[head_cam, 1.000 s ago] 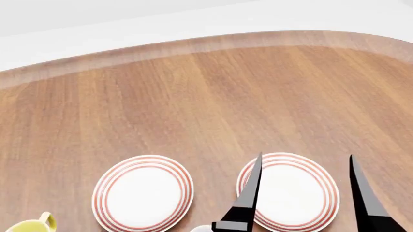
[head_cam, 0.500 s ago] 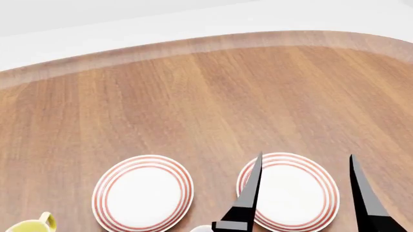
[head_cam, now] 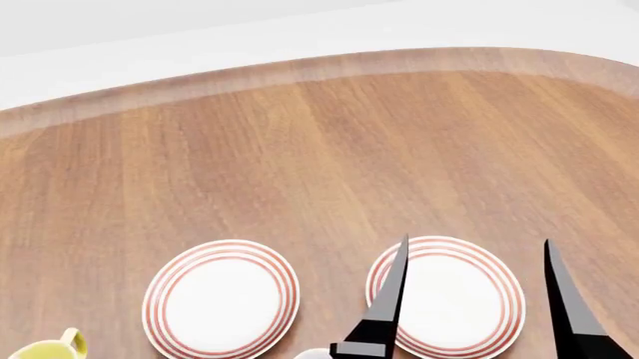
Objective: Put the white mug on the left plate.
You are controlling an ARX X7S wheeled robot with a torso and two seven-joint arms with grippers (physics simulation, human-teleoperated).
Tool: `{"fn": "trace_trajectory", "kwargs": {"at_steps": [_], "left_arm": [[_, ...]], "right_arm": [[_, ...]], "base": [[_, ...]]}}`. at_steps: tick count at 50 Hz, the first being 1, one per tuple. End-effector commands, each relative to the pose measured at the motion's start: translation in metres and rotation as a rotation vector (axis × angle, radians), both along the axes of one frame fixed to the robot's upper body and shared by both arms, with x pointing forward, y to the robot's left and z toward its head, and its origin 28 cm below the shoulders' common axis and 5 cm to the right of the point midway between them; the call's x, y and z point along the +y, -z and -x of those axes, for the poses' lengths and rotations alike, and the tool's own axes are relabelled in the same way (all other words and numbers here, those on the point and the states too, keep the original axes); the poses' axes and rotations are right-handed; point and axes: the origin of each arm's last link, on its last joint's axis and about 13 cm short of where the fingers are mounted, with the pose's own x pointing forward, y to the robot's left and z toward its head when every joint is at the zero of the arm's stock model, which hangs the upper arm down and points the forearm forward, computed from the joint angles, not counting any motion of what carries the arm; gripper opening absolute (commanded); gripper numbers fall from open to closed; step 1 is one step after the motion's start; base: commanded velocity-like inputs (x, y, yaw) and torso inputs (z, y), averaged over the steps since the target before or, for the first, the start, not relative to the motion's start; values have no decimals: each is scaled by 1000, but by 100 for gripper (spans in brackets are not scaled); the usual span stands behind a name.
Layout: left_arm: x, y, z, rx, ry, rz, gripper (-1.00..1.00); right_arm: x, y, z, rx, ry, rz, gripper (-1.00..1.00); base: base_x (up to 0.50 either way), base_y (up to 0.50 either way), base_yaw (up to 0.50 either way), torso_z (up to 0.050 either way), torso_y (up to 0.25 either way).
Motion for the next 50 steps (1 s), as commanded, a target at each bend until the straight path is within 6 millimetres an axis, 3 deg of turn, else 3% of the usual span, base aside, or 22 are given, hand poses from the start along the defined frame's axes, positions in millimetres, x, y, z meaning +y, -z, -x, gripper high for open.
{"fn": "trace_trajectory", "kwargs": {"at_steps": [1, 50], "left_arm": [[-6, 4, -3, 8, 5, -7, 100], [-17, 12, -20, -1, 14, -19, 100]], "right_arm": [[0, 0, 1, -1, 1, -2, 100], [0, 0, 0, -2, 3, 1, 100]], "base": [[0, 0, 0, 0, 0], [0, 0, 0, 0, 0]]}}
